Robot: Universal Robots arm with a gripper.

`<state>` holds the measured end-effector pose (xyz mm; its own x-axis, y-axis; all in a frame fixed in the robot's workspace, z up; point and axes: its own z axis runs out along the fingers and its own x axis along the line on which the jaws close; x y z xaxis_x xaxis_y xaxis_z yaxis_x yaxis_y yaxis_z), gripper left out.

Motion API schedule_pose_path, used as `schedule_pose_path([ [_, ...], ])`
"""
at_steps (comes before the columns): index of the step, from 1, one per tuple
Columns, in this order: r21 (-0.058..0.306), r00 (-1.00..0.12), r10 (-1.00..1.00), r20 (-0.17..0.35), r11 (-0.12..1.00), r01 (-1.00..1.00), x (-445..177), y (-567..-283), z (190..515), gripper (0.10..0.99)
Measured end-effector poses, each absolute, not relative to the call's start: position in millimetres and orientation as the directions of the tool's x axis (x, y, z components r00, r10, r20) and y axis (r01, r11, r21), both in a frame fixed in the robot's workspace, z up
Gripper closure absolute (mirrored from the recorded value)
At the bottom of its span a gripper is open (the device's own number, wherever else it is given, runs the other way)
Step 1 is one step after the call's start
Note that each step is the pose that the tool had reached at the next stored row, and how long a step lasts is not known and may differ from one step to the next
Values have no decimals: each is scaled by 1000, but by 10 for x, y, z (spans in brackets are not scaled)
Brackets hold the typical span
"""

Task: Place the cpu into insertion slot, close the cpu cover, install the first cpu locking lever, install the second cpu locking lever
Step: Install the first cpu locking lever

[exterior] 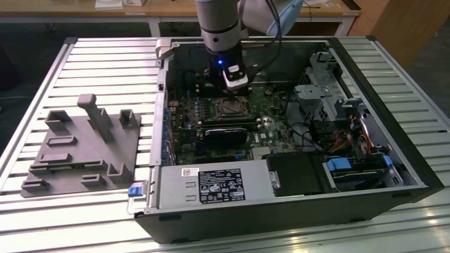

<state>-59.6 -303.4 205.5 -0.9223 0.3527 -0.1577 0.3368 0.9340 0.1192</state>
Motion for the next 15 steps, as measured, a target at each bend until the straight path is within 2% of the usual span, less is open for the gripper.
schedule_pose_path([
  [6,82,-928,350,-127,936,342,-558,-3040,2052,980],
  [15,81,-928,349,-127,936,341,-558,-3040,2105,980],
])
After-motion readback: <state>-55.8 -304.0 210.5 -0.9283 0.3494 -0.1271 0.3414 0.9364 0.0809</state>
